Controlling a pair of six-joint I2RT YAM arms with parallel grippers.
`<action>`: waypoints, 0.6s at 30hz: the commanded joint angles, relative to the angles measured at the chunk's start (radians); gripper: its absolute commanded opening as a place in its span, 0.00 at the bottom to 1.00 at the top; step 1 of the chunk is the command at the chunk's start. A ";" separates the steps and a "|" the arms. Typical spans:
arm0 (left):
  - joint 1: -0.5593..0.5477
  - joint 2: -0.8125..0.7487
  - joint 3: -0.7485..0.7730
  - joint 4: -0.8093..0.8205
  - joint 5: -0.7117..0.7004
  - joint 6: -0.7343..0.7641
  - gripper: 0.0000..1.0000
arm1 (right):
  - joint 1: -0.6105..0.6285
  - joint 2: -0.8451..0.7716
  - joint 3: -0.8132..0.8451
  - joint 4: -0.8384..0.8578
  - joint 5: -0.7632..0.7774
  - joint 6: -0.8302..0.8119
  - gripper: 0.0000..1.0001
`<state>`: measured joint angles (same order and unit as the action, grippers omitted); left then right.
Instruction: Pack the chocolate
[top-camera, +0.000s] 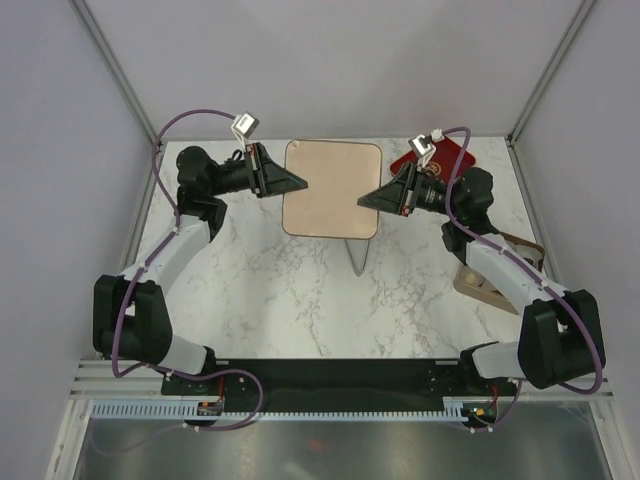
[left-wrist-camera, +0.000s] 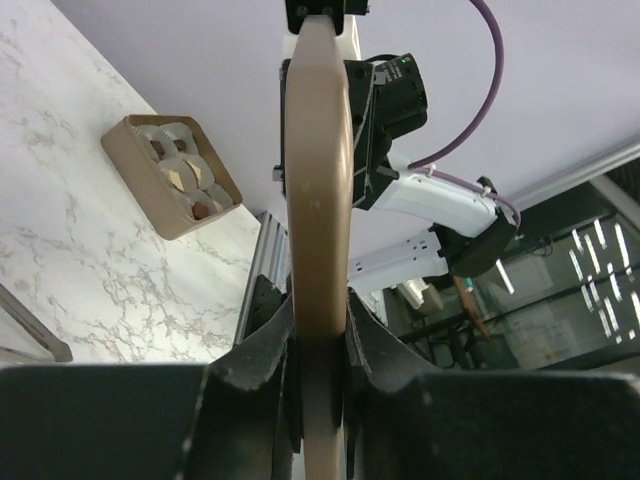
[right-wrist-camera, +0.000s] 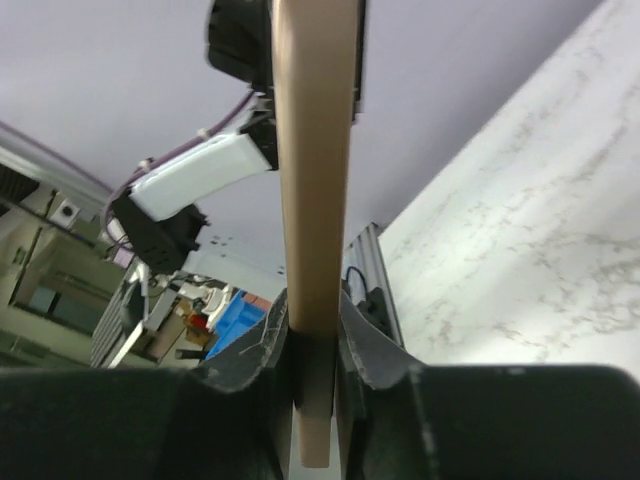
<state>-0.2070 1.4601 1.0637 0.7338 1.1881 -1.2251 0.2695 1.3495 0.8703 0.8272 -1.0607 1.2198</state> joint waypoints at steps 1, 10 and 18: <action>-0.009 -0.018 0.024 -0.152 -0.044 0.067 0.15 | -0.021 -0.019 0.056 -0.347 0.073 -0.270 0.31; -0.015 -0.001 0.019 -0.169 -0.090 0.022 0.05 | -0.179 -0.105 0.058 -0.718 0.254 -0.474 0.65; -0.051 0.005 -0.024 -0.181 -0.116 0.065 0.03 | -0.317 -0.191 0.059 -1.149 0.711 -0.681 0.56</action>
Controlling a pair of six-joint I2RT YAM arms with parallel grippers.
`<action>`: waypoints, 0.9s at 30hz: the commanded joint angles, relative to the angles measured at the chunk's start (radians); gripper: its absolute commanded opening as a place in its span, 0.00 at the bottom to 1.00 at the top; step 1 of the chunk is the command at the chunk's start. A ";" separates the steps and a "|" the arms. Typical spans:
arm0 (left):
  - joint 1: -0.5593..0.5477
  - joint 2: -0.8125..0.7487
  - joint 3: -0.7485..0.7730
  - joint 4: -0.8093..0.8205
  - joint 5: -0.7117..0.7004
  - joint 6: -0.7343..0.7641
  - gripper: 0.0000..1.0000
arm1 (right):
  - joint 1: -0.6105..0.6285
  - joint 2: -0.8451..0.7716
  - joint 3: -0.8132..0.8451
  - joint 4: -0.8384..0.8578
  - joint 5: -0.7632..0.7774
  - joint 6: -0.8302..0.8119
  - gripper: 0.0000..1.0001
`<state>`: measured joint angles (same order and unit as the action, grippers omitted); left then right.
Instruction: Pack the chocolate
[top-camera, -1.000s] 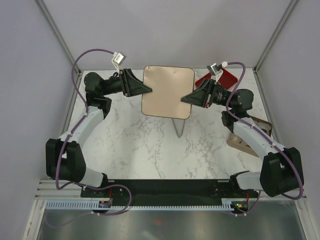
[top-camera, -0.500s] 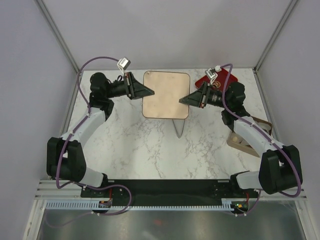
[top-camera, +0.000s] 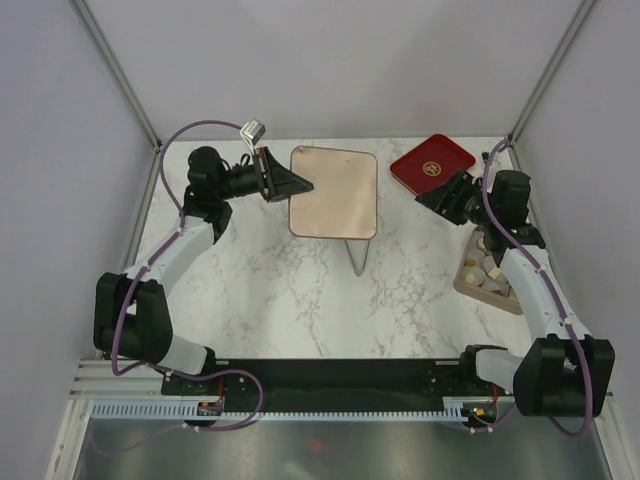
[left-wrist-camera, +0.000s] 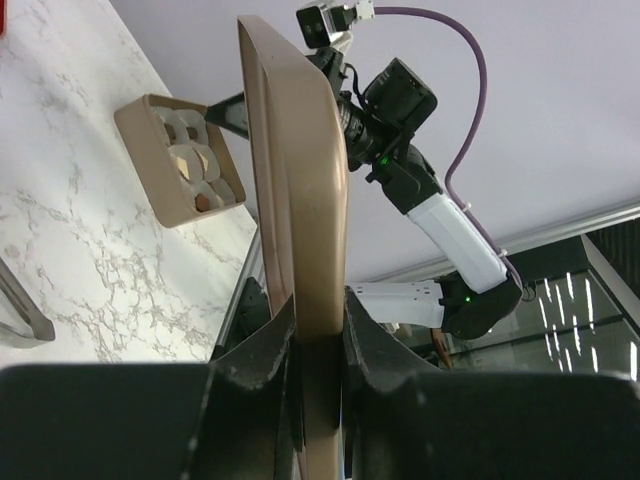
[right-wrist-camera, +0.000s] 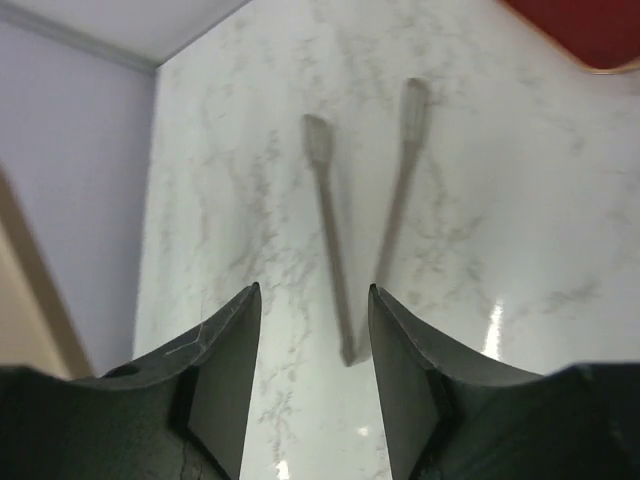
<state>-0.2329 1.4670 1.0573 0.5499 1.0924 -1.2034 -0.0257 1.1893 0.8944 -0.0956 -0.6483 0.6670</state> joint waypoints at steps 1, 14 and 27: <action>-0.034 -0.004 -0.031 -0.013 -0.023 0.057 0.03 | -0.022 -0.036 0.037 -0.254 0.390 -0.160 0.54; -0.197 -0.045 -0.076 -0.243 -0.098 0.277 0.03 | -0.028 -0.010 -0.011 -0.391 0.918 -0.239 0.42; -0.220 -0.066 -0.054 -0.309 -0.135 0.324 0.03 | -0.057 0.070 -0.103 -0.300 0.842 -0.257 0.44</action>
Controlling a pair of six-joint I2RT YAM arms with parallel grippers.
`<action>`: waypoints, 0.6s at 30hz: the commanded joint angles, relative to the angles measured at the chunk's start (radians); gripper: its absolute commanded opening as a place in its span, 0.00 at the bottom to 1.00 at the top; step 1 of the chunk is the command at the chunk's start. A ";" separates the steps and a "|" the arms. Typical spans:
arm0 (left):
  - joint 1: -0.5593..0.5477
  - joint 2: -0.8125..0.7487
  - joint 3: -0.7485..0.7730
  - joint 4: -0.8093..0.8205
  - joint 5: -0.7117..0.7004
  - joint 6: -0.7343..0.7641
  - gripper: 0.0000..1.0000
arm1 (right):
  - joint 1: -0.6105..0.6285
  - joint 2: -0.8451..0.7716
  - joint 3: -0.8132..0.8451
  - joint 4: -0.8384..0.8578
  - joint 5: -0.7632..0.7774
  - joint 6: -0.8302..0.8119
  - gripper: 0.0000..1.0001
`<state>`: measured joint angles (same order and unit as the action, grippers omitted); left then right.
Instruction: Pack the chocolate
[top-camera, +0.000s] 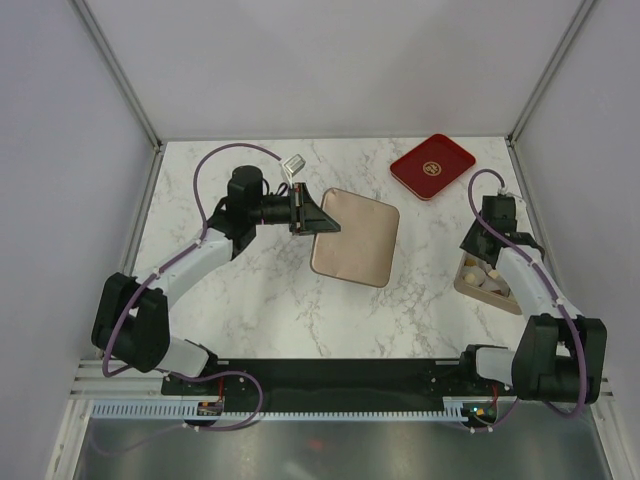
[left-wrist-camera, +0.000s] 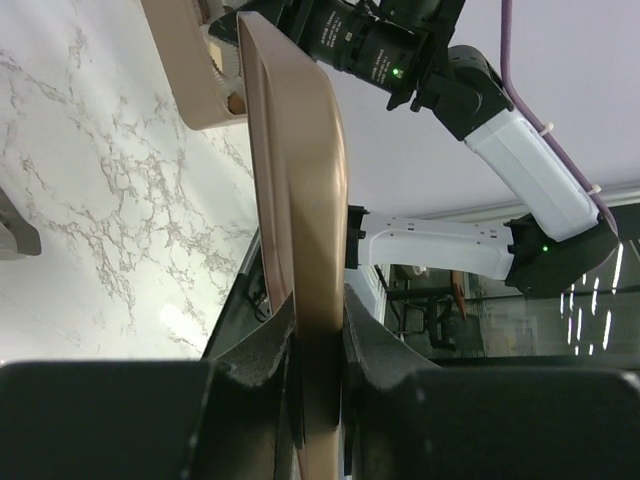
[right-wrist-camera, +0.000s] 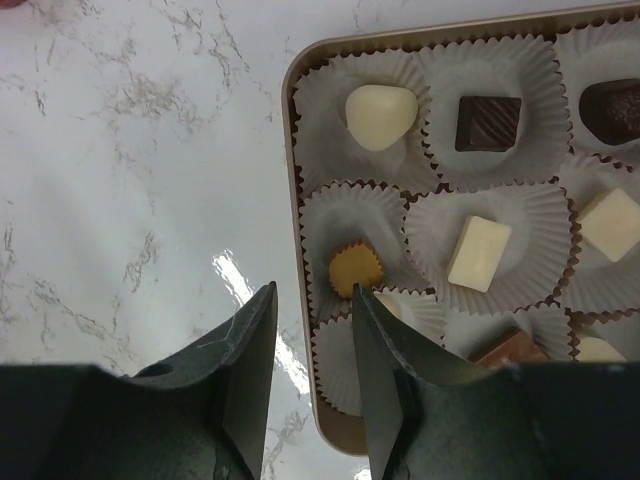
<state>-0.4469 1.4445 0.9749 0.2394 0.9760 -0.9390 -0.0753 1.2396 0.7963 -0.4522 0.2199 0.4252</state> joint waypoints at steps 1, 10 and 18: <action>-0.007 -0.044 0.030 -0.005 -0.020 0.062 0.03 | -0.006 0.024 -0.006 0.064 -0.034 -0.011 0.44; -0.012 -0.032 0.028 -0.022 -0.040 0.081 0.03 | -0.006 0.052 -0.064 0.135 -0.109 -0.002 0.40; -0.030 -0.007 0.044 -0.022 -0.072 0.083 0.02 | 0.012 0.001 -0.118 0.194 -0.209 0.021 0.34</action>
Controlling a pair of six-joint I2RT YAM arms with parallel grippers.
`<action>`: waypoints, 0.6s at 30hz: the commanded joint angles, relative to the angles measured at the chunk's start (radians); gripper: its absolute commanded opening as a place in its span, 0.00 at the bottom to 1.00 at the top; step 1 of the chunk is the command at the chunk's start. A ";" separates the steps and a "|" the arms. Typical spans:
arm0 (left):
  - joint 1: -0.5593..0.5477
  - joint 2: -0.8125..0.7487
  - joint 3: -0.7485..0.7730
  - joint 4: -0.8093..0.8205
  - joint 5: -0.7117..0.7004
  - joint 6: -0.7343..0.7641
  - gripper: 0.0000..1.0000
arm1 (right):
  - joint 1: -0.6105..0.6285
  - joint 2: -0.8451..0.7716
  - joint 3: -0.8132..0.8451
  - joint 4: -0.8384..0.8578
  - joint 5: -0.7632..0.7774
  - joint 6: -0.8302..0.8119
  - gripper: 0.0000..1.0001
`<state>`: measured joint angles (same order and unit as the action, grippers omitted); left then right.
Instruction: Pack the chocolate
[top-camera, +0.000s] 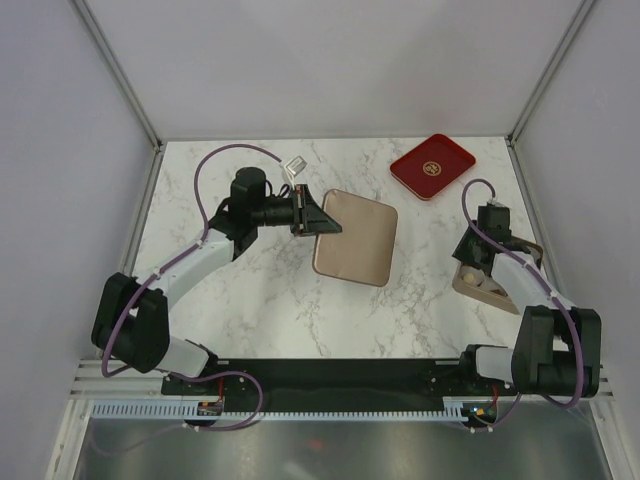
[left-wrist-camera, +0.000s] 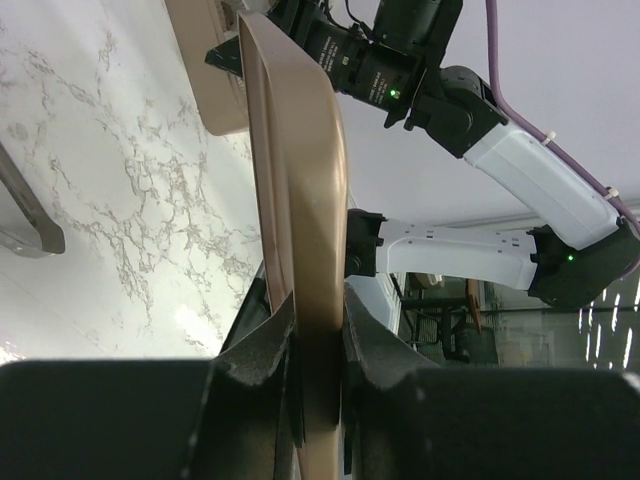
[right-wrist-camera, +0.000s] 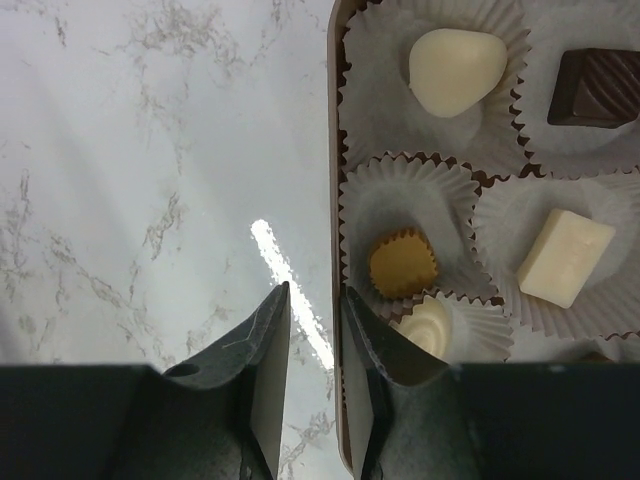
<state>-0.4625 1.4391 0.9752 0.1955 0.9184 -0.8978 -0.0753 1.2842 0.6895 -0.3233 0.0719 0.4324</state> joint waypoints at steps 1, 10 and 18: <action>-0.018 0.001 0.048 0.021 -0.018 0.042 0.02 | 0.022 -0.048 -0.015 0.067 -0.064 0.009 0.33; -0.044 0.040 0.071 0.022 -0.058 0.040 0.02 | 0.177 -0.095 -0.033 0.070 -0.050 0.020 0.29; -0.071 0.072 0.082 0.103 -0.084 -0.012 0.02 | 0.210 -0.108 0.004 0.032 -0.009 0.032 0.35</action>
<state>-0.5194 1.4998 1.0100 0.2005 0.8474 -0.8963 0.1318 1.2045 0.6552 -0.2913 0.0273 0.4515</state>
